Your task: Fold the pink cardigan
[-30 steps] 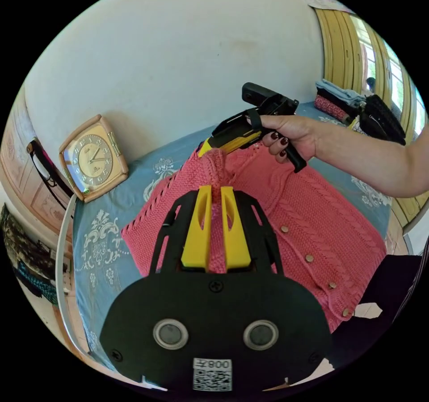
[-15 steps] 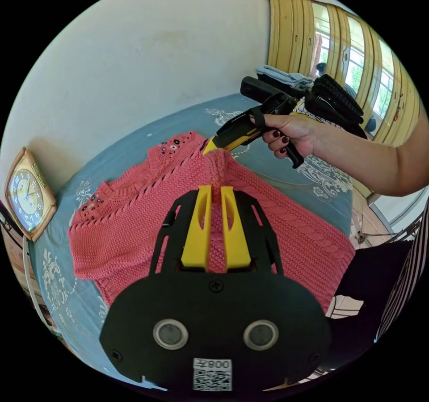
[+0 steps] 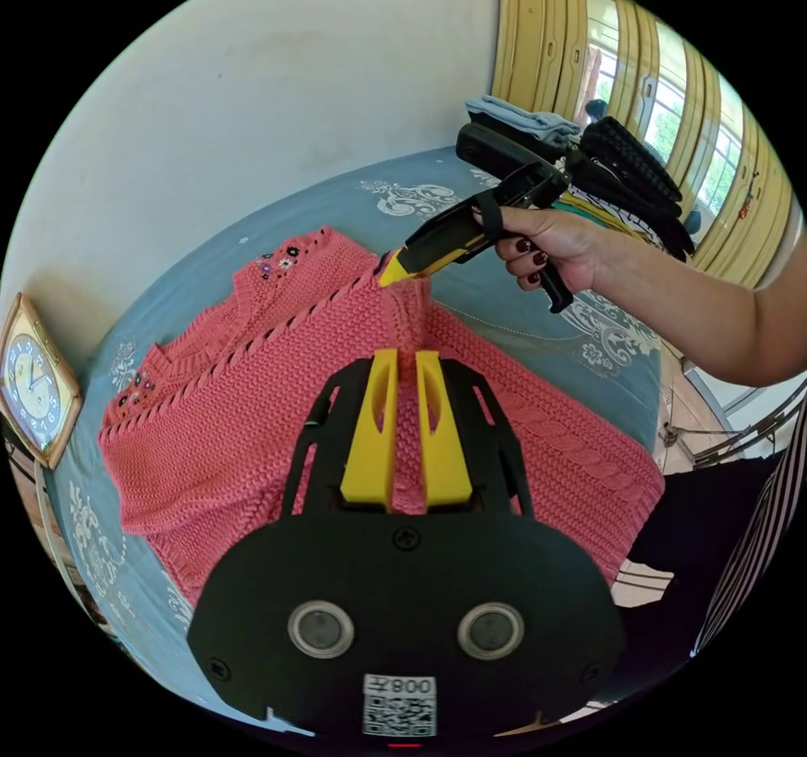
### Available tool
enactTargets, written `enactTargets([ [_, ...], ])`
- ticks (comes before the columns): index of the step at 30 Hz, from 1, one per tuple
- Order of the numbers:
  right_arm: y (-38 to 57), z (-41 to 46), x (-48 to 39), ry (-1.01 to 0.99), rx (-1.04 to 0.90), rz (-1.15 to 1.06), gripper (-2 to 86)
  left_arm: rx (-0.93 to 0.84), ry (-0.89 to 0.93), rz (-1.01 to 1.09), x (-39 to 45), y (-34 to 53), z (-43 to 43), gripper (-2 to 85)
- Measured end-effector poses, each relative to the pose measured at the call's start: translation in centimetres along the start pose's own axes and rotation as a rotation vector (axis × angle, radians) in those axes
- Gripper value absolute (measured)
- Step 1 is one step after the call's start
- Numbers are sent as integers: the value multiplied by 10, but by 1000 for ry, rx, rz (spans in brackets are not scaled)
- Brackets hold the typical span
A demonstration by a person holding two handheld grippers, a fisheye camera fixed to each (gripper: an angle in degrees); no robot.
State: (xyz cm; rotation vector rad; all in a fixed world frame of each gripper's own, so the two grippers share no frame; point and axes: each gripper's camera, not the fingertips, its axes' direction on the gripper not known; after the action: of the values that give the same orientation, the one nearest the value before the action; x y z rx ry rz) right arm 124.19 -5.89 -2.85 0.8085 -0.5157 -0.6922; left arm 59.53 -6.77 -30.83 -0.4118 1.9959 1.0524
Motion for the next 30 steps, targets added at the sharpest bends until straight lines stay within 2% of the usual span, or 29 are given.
enactTargets([
  [9,0,20,9,83,-70,57,35,-146,-9,26,-10,-20,45,42],
  [13,4,17,-10,201,22,48,25,-141,-61,57,-19,-21,43,54],
  [16,6,26,-39,223,86,-51,12,-136,-98,81,-26,-19,40,65],
  [19,-2,67,-52,201,-82,-123,6,-141,-136,109,-34,-16,36,72],
  [20,-4,85,-53,228,-159,-124,5,-142,-154,111,-38,-15,34,72],
  [22,-3,101,-56,298,-195,-136,4,-148,-165,107,-47,-11,30,73],
  [24,-4,110,-59,292,-176,-137,4,-132,-130,64,-63,-6,20,73],
  [27,-12,124,-68,305,-174,-137,8,-37,-35,-115,-109,15,-12,76],
  [30,-28,139,-95,348,-111,-203,22,106,2,-408,-183,62,-54,84],
])
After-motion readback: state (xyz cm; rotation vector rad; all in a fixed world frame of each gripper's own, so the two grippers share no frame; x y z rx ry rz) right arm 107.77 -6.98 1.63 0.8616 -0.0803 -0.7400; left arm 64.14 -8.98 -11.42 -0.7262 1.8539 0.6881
